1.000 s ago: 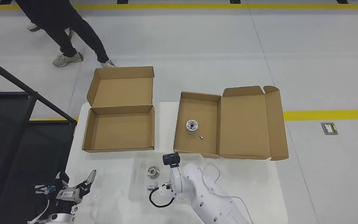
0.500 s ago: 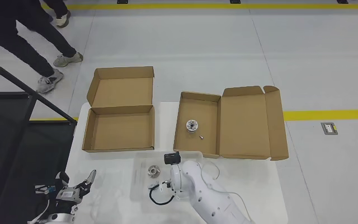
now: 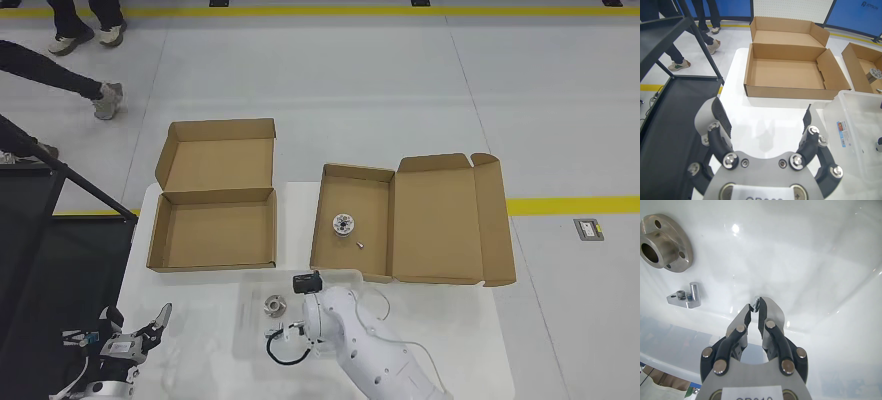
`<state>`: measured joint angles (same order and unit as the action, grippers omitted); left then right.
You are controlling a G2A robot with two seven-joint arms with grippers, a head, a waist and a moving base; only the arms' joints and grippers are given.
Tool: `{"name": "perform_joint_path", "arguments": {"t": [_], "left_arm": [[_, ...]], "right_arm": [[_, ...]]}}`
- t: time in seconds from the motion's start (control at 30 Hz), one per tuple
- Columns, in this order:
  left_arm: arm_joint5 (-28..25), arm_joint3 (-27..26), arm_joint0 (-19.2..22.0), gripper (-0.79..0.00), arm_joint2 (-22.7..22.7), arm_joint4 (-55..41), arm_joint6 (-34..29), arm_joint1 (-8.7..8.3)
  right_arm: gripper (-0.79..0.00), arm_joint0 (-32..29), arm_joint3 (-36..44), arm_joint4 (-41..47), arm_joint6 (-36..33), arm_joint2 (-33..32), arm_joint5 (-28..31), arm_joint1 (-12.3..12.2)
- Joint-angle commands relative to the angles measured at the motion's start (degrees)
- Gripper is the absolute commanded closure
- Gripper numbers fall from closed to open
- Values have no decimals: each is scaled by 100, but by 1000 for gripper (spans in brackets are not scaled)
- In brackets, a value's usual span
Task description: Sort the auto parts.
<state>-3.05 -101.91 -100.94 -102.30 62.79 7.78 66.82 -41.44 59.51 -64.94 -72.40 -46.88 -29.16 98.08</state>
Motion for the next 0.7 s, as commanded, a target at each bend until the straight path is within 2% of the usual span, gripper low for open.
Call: {"name": "perform_joint_path", "arguments": {"t": [0.0,0.17,0.33,0.43,0.67], "left_arm": [[0,0,0,-785,0,0,0,0],[0,0,0,-785,0,0,0,0],[0,0,0,-785,0,0,0,0],[0,0,0,-785,0,0,0,0],[0,0,0,-785,0,0,0,0]], "right_arm": [[0,-26,43,-9,23,-16,42,-1],[0,-236,468,-68,121,-129,274,-56],[0,-747,1438,-399,240,-437,747,-245],[0,-1244,2286,-855,577,-545,1275,-388],[0,-2533,3934,-2525,1890,-614,1724,-667]]}}
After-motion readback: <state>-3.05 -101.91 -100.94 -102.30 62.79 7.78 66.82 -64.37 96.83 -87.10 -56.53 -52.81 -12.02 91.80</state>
